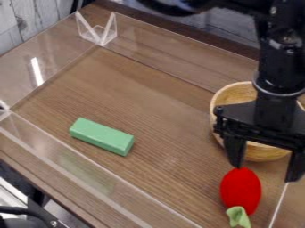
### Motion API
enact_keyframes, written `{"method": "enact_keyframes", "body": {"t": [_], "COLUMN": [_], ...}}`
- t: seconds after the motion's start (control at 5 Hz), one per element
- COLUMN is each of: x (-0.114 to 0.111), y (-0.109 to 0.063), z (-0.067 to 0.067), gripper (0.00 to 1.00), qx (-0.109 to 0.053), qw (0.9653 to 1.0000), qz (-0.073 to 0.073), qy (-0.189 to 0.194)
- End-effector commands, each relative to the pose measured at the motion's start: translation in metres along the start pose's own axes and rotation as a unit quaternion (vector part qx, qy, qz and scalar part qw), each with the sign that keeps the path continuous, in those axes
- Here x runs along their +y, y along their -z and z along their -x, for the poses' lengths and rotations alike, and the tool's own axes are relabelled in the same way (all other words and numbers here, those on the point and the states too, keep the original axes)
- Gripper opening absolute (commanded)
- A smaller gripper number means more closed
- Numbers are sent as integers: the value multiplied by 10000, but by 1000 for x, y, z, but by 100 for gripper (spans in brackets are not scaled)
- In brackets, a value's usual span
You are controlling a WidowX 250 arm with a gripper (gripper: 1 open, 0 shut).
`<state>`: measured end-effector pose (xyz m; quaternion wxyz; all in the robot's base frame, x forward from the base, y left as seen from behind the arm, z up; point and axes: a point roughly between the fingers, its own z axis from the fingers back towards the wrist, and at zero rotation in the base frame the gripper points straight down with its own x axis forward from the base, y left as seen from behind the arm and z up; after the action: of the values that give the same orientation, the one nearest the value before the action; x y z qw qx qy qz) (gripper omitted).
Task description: Move the red fruit to the left
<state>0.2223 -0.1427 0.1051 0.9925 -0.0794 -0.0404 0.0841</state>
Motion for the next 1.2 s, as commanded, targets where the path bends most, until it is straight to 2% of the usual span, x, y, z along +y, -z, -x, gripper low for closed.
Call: {"method": "enact_keyframes", "body": {"t": [0.0, 0.4, 0.6, 1.0], "x": [-2, 6, 8, 24], "y": [5, 42, 58, 67], "z": [0, 9, 9, 6], "gripper": [100, 100, 0, 0], "qx": [-71, 83, 124, 104], "qw": [9990, 9998, 9997, 9992], "qz": [106, -116, -201, -222], "qy": [422, 115, -10, -313]}}
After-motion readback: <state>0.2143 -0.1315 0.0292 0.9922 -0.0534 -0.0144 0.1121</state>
